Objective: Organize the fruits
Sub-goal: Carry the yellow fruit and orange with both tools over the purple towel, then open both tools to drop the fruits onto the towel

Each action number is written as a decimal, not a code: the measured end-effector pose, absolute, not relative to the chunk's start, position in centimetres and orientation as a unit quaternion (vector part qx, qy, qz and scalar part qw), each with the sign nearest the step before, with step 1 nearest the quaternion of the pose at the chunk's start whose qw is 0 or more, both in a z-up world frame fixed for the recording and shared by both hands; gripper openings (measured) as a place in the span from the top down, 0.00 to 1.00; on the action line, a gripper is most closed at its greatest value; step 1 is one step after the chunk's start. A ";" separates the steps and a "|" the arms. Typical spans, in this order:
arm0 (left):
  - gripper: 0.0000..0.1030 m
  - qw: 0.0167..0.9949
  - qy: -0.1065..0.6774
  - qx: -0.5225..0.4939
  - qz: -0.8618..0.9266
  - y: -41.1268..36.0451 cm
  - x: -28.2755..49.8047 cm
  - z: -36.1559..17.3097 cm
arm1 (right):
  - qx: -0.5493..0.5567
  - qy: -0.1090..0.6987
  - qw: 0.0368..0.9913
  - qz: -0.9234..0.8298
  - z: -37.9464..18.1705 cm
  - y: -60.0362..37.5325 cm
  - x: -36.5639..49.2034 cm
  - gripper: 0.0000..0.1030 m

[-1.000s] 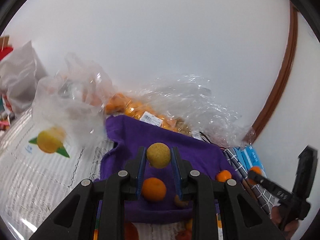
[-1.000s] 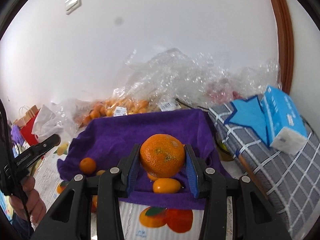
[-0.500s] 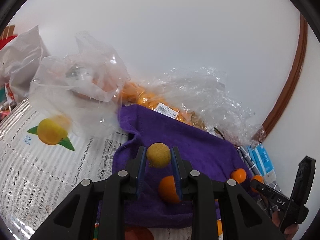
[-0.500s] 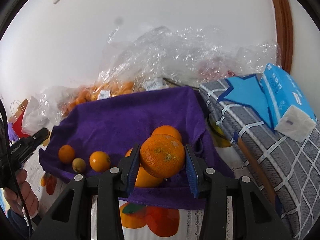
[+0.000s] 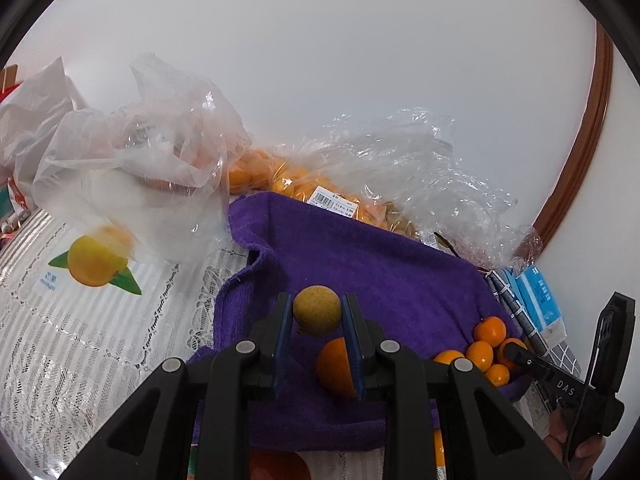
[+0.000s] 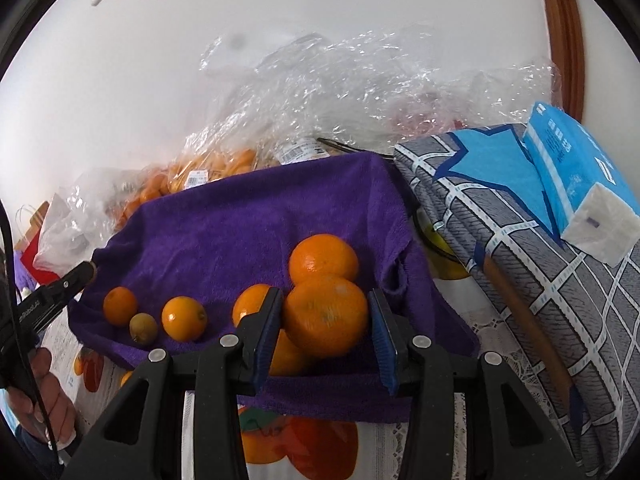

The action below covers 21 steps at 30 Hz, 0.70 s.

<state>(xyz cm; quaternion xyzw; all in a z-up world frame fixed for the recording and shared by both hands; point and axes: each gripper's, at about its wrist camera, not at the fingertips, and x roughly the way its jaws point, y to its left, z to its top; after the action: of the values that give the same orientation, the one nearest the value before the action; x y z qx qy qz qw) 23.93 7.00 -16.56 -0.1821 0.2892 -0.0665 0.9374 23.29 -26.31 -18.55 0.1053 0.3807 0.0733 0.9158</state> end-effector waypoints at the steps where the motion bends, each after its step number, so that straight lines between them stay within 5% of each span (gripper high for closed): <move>1: 0.77 0.937 0.291 -0.181 -0.066 7.0 23.9 -16.6 | 0.107 0.382 0.915 0.073 -18.6 -26.4 23.3 0.58; 6: 0.77 0.937 0.296 -0.172 -0.067 6.5 24.3 -16.7 | 0.094 0.379 0.918 0.065 -18.6 -26.1 22.9 0.56; 9: 0.77 0.936 0.301 -0.173 -0.066 6.5 24.5 -16.8 | 0.077 0.365 0.926 0.058 -18.2 -25.7 22.4 0.44; 21: 0.77 0.933 0.309 -0.171 -0.066 6.5 24.9 -17.0 | 0.051 0.334 0.941 0.024 -15.9 -24.6 20.0 0.38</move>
<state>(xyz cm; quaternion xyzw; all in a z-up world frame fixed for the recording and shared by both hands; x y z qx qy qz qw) 24.86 6.49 -17.03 -0.1714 0.3093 -0.0655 0.9331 20.03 -24.60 -15.94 0.0515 0.3344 0.0244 0.9407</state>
